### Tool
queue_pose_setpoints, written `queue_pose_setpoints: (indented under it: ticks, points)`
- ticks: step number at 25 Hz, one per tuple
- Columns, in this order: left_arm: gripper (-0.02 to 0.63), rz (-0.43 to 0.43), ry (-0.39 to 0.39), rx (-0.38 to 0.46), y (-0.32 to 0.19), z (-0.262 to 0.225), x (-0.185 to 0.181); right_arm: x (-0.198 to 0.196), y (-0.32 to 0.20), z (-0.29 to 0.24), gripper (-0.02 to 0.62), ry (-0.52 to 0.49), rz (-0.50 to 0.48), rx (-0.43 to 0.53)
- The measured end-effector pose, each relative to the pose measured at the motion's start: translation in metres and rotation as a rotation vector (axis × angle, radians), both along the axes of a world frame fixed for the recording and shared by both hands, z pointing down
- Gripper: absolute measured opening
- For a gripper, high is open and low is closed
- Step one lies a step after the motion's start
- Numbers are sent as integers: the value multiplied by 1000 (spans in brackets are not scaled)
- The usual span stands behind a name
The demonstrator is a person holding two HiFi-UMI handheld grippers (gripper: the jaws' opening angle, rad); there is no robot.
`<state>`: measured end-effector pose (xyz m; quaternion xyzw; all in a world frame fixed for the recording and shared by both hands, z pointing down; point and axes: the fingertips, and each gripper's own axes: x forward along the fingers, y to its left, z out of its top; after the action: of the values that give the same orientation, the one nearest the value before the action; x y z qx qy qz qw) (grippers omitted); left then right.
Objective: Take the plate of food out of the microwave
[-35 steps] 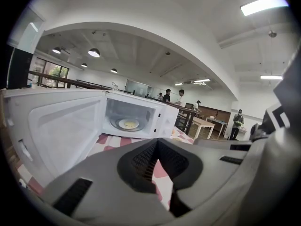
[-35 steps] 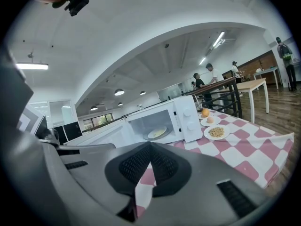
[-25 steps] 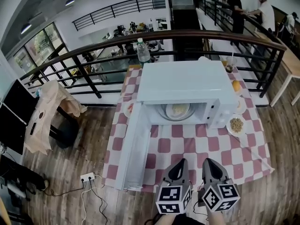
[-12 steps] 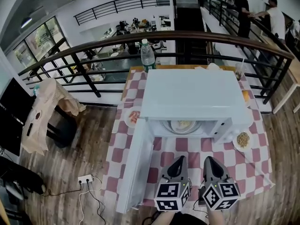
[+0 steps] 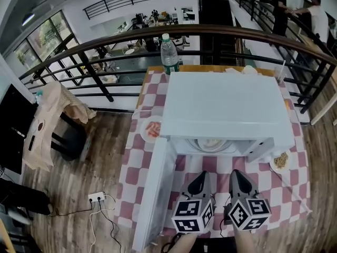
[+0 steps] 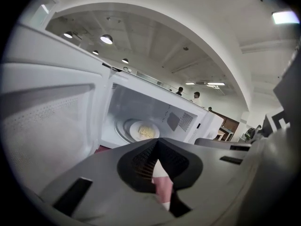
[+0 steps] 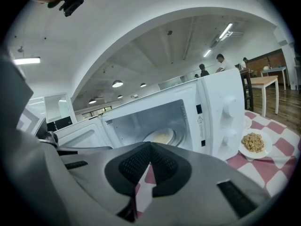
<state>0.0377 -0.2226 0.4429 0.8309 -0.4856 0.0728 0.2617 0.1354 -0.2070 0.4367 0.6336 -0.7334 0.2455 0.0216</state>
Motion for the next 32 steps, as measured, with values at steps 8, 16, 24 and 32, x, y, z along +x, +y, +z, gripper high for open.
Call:
queue_pose_setpoints:
  ticks: [8, 16, 24, 32]
  points:
    - [11, -80, 125, -122, -16, 19, -5, -9, -21, 15, -9, -88, -40, -45]
    - [10, -131, 204, -266, -18, 50, 8, -20, -36, 47, -6, -198, -141, -164]
    - [8, -172, 304, -317, -34, 68, 11, -20, -57, 69, 44, -371, -138, -204]
    - [8, -204, 332, -345, -51, 80, 16, -6, -81, 74, 46, -496, -65, -204]
